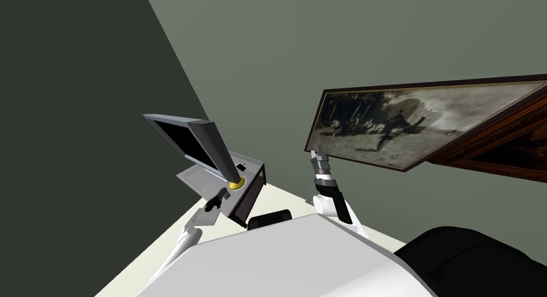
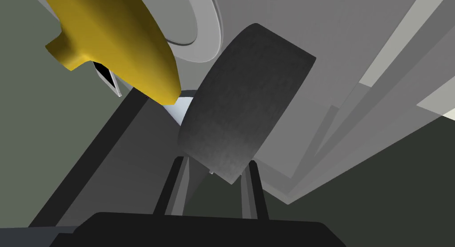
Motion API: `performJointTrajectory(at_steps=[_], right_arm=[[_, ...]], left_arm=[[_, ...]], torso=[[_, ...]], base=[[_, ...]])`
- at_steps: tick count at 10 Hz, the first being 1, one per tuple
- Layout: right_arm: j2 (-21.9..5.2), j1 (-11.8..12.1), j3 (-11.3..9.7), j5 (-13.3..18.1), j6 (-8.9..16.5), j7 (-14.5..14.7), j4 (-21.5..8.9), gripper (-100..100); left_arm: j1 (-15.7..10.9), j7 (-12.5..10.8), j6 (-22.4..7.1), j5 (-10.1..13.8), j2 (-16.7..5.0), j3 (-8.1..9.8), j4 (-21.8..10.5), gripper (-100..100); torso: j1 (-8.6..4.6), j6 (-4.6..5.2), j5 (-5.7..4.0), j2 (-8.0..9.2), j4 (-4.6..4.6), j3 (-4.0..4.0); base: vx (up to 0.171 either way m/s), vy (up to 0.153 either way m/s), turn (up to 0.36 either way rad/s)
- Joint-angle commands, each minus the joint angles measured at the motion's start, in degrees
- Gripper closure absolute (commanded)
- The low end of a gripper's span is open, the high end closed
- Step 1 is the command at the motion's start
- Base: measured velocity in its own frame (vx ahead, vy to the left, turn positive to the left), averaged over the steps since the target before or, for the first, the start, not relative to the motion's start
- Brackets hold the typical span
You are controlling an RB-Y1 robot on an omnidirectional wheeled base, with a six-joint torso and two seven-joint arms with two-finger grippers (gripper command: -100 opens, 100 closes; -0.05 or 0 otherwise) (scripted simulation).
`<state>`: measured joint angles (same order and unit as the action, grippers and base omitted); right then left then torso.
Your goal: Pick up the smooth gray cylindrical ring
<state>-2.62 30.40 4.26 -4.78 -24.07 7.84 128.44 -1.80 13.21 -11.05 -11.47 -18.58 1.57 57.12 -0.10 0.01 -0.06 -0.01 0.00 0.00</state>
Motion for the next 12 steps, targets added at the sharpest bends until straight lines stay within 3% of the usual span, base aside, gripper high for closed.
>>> performJointTrajectory(at_steps=[1,2,10,11,12], right_arm=[[0.00,0.00,0.00,0.00,0.00,0.00,0.00,0],[0.00,0.00,0.00,0.00,0.00,0.00,0.00,0],[0.00,0.00,0.00,0.00,0.00,0.00,0.00,0],[0.00,0.00,0.00,0.00,0.00,0.00,0.00,0],[0.00,0.00,0.00,0.00,0.00,0.00,0.00,0]], left_arm=[[0.00,0.00,0.00,0.00,0.00,0.00,0.00,0],[0.90,0.12,-0.70,0.44,-0.33,-0.68,1.70,100],[6.02,0.62,-4.32,2.48,-1.58,-3.85,11.05,100],[5.63,0.55,-3.75,2.31,-1.49,-3.57,10.10,100],[5.72,0.56,-3.84,2.35,-1.51,-3.61,10.24,0]], torso=[[0.00,0.00,0.00,0.00,0.00,0.00],[0.00,0.00,0.00,0.00,0.00,0.00],[-0.09,-0.01,-0.05,-0.04,-0.03,-0.04],[-0.09,-0.02,-0.06,-0.04,-0.04,-0.04],[-0.08,0.01,-0.06,-0.05,-0.03,-0.04]], base=[[0.000,0.000,0.000],[0.008,-0.008,0.044],[0.012,-0.009,0.049],[0.005,-0.005,0.012],[0.000,0.000,0.000]])
